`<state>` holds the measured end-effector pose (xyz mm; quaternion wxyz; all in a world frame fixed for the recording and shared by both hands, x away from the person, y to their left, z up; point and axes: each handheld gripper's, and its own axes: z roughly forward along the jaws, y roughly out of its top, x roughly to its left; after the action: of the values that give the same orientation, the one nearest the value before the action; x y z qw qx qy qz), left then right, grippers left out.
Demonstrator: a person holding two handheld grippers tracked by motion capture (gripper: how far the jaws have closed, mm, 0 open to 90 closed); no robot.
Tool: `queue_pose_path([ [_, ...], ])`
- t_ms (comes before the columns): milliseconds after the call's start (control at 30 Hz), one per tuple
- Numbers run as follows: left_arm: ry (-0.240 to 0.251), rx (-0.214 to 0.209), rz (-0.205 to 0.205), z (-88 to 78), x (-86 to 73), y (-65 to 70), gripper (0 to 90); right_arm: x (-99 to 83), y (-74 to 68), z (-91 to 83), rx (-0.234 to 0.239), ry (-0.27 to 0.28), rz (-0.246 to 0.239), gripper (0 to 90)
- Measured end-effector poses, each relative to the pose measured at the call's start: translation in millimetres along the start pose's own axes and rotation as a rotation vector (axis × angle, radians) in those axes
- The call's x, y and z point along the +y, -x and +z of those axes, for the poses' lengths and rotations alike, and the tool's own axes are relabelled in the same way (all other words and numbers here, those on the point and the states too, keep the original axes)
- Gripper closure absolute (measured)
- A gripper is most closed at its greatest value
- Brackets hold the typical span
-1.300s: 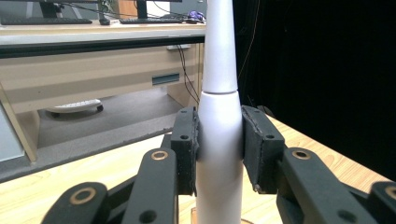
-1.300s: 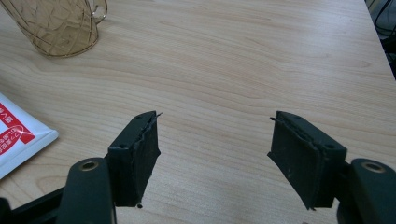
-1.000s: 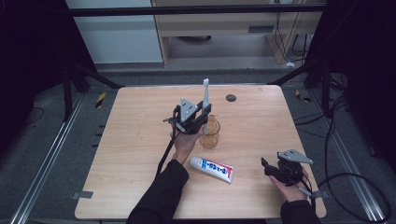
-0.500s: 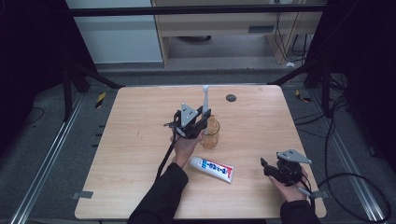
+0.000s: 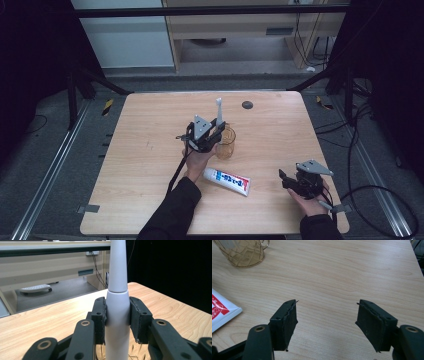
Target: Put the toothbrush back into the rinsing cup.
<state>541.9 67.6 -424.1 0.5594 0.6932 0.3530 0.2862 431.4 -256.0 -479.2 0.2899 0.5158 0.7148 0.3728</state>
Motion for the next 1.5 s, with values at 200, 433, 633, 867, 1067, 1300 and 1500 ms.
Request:
queue_pose_path([
  [200,-0.008,0.0,0.004,0.3,-2.7,0.3,67.3,0.0,-0.4,0.3,0.002,-0.003,0.002,32.1],
  [433,-0.027,-0.003,0.008,0.7,-7.9,-0.1,67.3,0.1,-0.2,0.2,0.0,-0.003,0.001,32.1],
  [633,-0.04,-0.005,0.005,1.5,-13.1,-0.7,67.3,0.1,-0.3,0.3,0.001,-0.003,0.002,32.1],
  [867,-0.042,-0.003,0.007,1.1,-16.2,-0.5,67.2,0.1,-0.2,0.2,0.0,-0.003,0.001,32.1],
  [1067,-0.048,-0.002,0.017,1.2,-17.2,-0.3,67.2,0.0,0.1,0.3,0.001,-0.005,0.002,32.0],
  [1300,-0.044,0.003,0.028,-0.4,-18.0,0.0,66.5,0.1,-0.1,0.4,0.002,-0.008,0.004,31.6],
  [1500,-0.03,-0.023,0.026,-3.6,-16.4,0.7,62.6,0.1,0.1,0.5,0.002,-0.008,0.004,31.4],
])
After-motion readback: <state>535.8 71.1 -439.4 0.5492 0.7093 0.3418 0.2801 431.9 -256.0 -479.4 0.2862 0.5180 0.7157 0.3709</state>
